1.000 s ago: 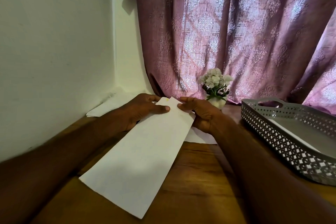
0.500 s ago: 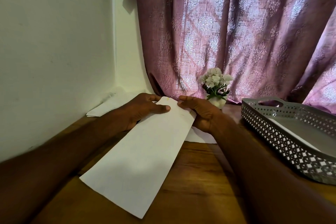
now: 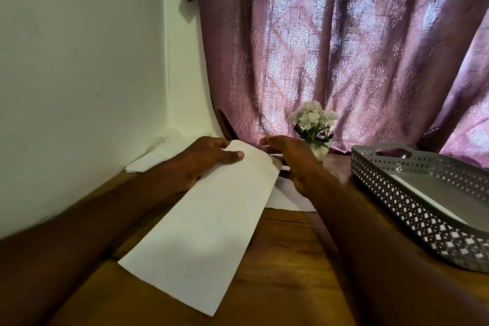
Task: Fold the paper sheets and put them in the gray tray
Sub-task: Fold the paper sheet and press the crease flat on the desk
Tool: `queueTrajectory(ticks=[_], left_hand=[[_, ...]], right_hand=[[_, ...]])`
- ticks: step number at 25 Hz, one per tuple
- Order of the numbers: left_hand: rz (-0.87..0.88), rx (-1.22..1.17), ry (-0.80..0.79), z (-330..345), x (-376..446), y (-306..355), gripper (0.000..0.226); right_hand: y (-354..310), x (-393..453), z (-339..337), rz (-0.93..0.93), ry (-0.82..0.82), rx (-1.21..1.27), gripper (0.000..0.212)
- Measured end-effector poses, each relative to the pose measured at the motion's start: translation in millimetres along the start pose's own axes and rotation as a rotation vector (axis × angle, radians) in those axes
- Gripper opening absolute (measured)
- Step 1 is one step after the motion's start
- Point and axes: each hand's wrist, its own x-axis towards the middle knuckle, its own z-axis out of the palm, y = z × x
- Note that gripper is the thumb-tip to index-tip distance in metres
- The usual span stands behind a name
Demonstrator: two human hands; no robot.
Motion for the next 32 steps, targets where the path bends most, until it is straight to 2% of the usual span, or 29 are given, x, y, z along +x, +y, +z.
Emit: queueTrajectory(ticks=[3,10,17,21,28,32], left_hand=[[0.01,-0.027,0.005,-1.5,0.0,-1.0,0.034],[0.014,-0.02,-0.01,-1.8,-0.2,0.1,0.025],[0.01,0.027,0.001,0.5,-0.8,1.8,0.031],[0.001,0.041,0.024,-0.1,0.1,1.0,0.035],[0.003,0.07,0.044,-0.7,0.5,1.2,0.036],[0.009,0.066,0.042,-0.7,-1.5,2.3,0.03]], right_hand=[[0.7,-1.5,2.8,0.005,0.031,-0.059,0.028],[4.5,-1.2,3.2,-0.025,0.017,-0.036,0.018],[3.7,-1.7,1.9,0.069,-0.072,-0.008,0.026],[3.2,-2.3,5.4,-0.005,-0.011,-0.077,0.015],[2.9,0.8,5.7,-0.153,0.071,-0.121,0.022],[7.2,0.8,7.5,-0.235,0.061,-0.276,0.029]])
